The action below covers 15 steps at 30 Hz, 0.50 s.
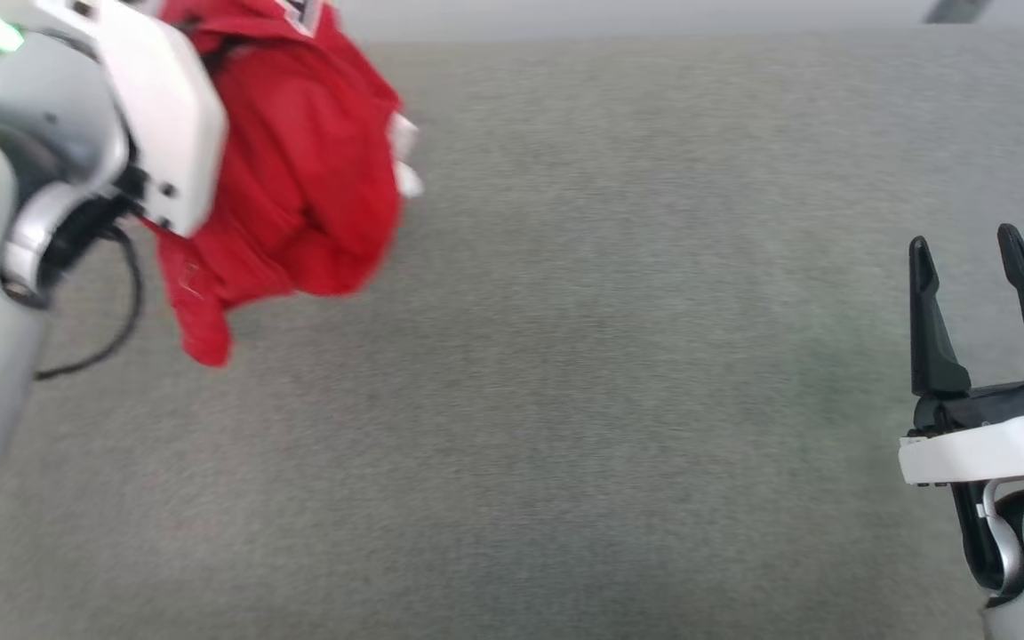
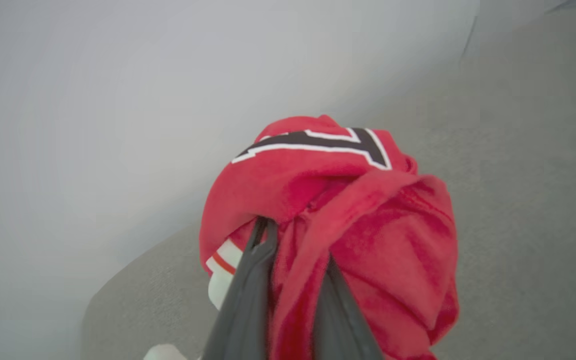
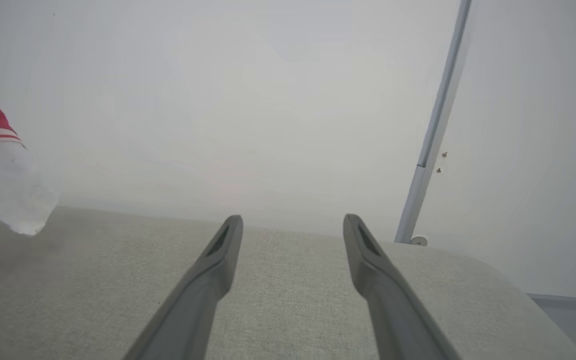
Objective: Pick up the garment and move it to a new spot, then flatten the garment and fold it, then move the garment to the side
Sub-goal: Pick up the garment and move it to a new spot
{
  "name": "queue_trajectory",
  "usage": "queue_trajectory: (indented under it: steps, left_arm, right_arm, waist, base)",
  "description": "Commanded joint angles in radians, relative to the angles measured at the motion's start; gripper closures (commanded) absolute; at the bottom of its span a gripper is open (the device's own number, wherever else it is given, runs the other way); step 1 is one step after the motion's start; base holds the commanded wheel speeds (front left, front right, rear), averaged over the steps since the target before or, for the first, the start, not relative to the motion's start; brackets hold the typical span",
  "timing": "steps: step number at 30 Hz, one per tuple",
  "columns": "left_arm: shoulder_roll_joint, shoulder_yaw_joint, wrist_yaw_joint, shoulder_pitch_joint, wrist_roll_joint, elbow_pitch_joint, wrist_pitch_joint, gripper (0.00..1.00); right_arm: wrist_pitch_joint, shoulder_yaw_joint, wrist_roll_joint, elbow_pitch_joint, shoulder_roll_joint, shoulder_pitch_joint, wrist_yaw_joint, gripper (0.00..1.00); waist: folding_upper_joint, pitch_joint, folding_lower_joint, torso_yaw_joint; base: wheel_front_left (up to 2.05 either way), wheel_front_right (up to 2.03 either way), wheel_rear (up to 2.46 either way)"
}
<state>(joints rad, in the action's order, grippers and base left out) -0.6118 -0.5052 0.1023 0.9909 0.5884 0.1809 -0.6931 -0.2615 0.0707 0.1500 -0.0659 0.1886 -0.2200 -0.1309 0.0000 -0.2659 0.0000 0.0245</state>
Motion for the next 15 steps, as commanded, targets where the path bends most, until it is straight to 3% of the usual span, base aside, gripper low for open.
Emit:
queue_trajectory:
  steps: [1,10,15]
  left_arm:
    - [0.001,-0.009,-0.008,-0.017,0.006,-0.046,-0.019,1.0]
    - [0.046,-0.122,-0.008,-0.066,0.017,-0.274,-0.151,1.0]
    - [0.074,-0.181,-0.006,-0.095,0.027,-0.313,-0.194,1.0]
  right_arm:
    - [-0.005,0.006,0.003,0.005,-0.01,0.004,0.0,0.0]
    - [-0.005,0.037,0.002,0.015,-0.052,0.024,0.0,0.0]
    - [-0.005,0.042,0.007,0.014,-0.074,0.026,0.0,0.0]
  waist:
    - [0.0,0.009,0.0,0.047]
    - [0.0,-0.006,0.0,0.191]
    - [0.0,-0.024,0.0,0.244]
  base:
    - [0.0,0.0,0.0]
    - [0.0,0.0,0.0]
    - [0.0,0.0,0.0]
